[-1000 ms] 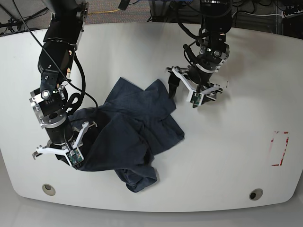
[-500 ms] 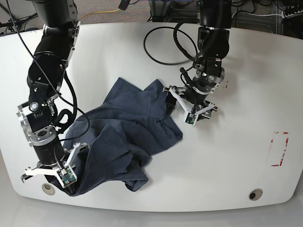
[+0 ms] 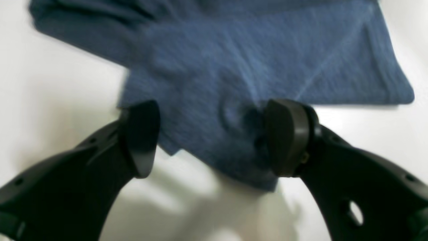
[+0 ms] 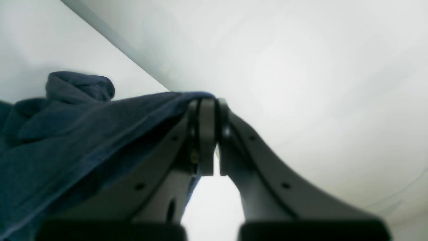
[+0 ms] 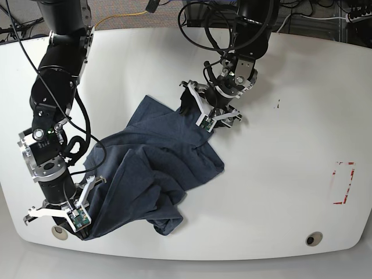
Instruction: Fold the T-shirt properly
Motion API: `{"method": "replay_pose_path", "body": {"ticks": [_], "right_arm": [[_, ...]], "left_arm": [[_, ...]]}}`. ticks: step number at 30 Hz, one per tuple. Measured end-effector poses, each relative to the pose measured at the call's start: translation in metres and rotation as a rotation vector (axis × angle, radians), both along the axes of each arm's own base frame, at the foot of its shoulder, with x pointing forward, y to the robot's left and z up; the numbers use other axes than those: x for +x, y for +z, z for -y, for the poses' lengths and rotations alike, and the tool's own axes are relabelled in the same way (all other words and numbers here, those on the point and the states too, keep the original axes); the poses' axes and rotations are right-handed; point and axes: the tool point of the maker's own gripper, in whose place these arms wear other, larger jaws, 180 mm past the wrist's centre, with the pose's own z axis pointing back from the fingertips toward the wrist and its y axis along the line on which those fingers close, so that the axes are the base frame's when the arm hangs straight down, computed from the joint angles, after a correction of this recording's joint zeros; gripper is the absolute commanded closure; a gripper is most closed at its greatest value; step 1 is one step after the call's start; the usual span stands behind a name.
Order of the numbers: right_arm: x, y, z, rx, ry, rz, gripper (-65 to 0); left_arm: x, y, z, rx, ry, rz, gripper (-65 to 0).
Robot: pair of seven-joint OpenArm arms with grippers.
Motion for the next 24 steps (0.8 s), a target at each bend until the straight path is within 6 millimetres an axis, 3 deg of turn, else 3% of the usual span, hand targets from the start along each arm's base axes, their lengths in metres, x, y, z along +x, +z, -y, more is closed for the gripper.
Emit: {"method": "replay_pose_path", "body": {"ticks": [4,5,8,10,11,15,18,23,24], "right_arm": [[0.0,-0.001,0.002,-0.002,-0.004,-0.005,0.0],[0.0,-0.001,0.002,-0.001,-0.004,-0.004,0.0],[0.0,-0.003,0.001,-0.001,-0.003,-0.009,0.0],[-0.001,-0.006,0.001,-0.001,-0.003,-0.016,0.0],[-0.001,-0.008,0.002,-0.001,-0.004,-0.019,0.0],[0.002,-0.015,0.004,0.007,-0.008,-0.041,0.0],[0.004,-0.022,0.006,0.013,-0.012,-0.063,0.0],[0.011,-0.035,0.012,0.026,-0.029,-0.103,0.0],[0.013,-0.037,0.013,0.03,-0.032,-0.113,0.0]], "left_arm": [[0.002,-0.007,0.007,-0.021,-0.008,-0.009,-45.3],[0.002,-0.009,0.007,-0.029,-0.007,-0.013,-41.7],[0.007,-0.01,0.008,-0.028,-0.014,-0.012,-23.6],[0.01,-0.013,0.005,-0.021,-0.01,-0.017,-3.5],[0.011,-0.015,0.004,-0.021,-0.007,-0.024,0.0],[0.012,-0.017,0.0,-0.02,0.001,-0.029,0.0],[0.01,-0.01,-0.013,0.028,-0.013,-0.02,0.0],[0.021,0.013,-0.057,0.119,0.063,0.019,0.0],[0.027,0.027,-0.065,0.136,0.082,0.043,0.0]]}}
